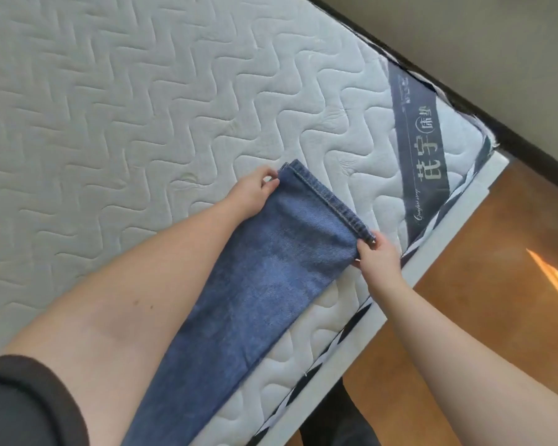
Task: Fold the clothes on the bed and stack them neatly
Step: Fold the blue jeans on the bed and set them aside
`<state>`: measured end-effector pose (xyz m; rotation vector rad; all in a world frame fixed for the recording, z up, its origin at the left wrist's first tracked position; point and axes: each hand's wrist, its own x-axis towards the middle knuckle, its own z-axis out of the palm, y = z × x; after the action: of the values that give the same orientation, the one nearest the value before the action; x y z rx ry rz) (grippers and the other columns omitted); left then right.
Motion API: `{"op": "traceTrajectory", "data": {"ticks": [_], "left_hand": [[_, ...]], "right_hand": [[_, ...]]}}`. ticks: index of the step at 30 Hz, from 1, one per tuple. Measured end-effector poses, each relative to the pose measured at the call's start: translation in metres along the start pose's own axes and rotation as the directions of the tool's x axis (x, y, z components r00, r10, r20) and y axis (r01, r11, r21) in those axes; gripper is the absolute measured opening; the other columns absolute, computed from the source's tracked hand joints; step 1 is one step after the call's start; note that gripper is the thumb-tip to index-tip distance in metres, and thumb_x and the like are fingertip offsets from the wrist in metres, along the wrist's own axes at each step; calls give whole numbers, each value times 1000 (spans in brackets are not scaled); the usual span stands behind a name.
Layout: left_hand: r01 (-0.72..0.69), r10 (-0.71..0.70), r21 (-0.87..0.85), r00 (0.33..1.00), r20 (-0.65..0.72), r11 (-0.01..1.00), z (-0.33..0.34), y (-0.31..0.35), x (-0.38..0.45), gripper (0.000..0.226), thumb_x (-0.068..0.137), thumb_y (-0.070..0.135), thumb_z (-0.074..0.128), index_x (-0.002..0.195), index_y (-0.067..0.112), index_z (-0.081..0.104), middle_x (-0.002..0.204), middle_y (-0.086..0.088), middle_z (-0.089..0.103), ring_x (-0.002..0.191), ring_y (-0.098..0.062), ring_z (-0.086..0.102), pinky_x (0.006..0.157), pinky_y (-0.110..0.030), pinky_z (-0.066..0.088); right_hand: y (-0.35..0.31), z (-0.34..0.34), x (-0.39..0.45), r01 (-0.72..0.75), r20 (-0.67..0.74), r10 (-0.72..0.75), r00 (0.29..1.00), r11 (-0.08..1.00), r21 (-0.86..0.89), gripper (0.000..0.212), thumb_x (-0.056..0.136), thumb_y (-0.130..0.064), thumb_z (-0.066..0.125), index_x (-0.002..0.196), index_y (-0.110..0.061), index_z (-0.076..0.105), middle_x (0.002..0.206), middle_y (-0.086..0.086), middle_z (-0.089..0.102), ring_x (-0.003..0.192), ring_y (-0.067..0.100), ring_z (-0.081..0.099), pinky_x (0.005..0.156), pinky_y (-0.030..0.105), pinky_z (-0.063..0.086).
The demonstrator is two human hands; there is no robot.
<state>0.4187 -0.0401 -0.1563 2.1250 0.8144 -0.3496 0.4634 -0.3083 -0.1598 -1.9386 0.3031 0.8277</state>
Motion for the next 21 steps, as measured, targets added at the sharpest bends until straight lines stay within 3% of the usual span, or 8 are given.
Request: {"op": "traceTrajectory", "data": {"ticks": [3, 6, 8, 10, 13, 17, 21], "left_hand": [[75, -81, 116, 996, 48, 990, 14, -18, 6, 39, 91, 37, 68, 120, 15, 56, 101, 2, 52, 91, -17, 50, 77, -24, 34], [109, -102, 127, 993, -55, 986, 18, -28, 9, 25, 89, 31, 70, 109, 18, 62, 93, 3, 58, 89, -20, 55, 75, -27, 37], [76, -65, 87, 991, -118, 993, 16, -29, 11, 11, 90, 27, 68, 100, 24, 63, 89, 6, 61, 87, -18, 57, 75, -27, 39], [33, -26, 46, 988, -151, 998, 14, -28, 13, 11, 90, 24, 67, 92, 31, 59, 84, 9, 60, 82, -16, 56, 73, -26, 37], [51, -45, 36, 989, -139, 998, 15, -27, 16, 9, 90, 24, 67, 93, 28, 60, 85, 9, 59, 83, -16, 56, 73, -26, 36], [62, -60, 52, 997, -43, 997, 22, -22, 21, 18, 88, 26, 72, 102, 20, 63, 90, 5, 64, 86, -15, 55, 70, -25, 37], [65, -58, 69, 993, -99, 996, 24, -12, 31, 25, 87, 23, 72, 109, 12, 66, 107, -6, 68, 100, -24, 60, 76, -24, 35]], "right_hand": [[4, 4, 14, -27, -21, 24, 999, 980, -197, 19, 93, -31, 62, 102, -14, 62, 98, 11, 69, 93, 35, 65, 89, 52, 52], [1, 5, 19, -31, -66, 14, 998, 961, -276, 24, 91, -41, 64, 90, -18, 58, 91, 3, 66, 89, 31, 66, 84, 46, 53], [1, 5, 21, -13, -91, -13, 996, 960, -281, 24, 90, -40, 64, 82, -19, 56, 90, 5, 67, 88, 33, 67, 83, 48, 53], [1, 5, 24, 15, -123, -53, 991, 957, -288, 28, 89, -38, 67, 74, -20, 52, 83, 3, 65, 83, 32, 66, 76, 44, 52], [0, 6, 31, -1, -192, -70, 979, 937, -348, 25, 85, -36, 72, 81, -20, 54, 82, -6, 60, 85, 24, 61, 67, 32, 38], [-3, 8, 44, -4, -148, -64, 987, 907, -420, 45, 81, -42, 76, 112, -17, 54, 114, 1, 52, 97, 18, 53, 86, 34, 44], [-11, 2, 55, -11, -158, -70, 985, 889, -458, 36, 80, -40, 77, 98, -18, 55, 99, 3, 61, 89, 23, 59, 70, 34, 40]]}}
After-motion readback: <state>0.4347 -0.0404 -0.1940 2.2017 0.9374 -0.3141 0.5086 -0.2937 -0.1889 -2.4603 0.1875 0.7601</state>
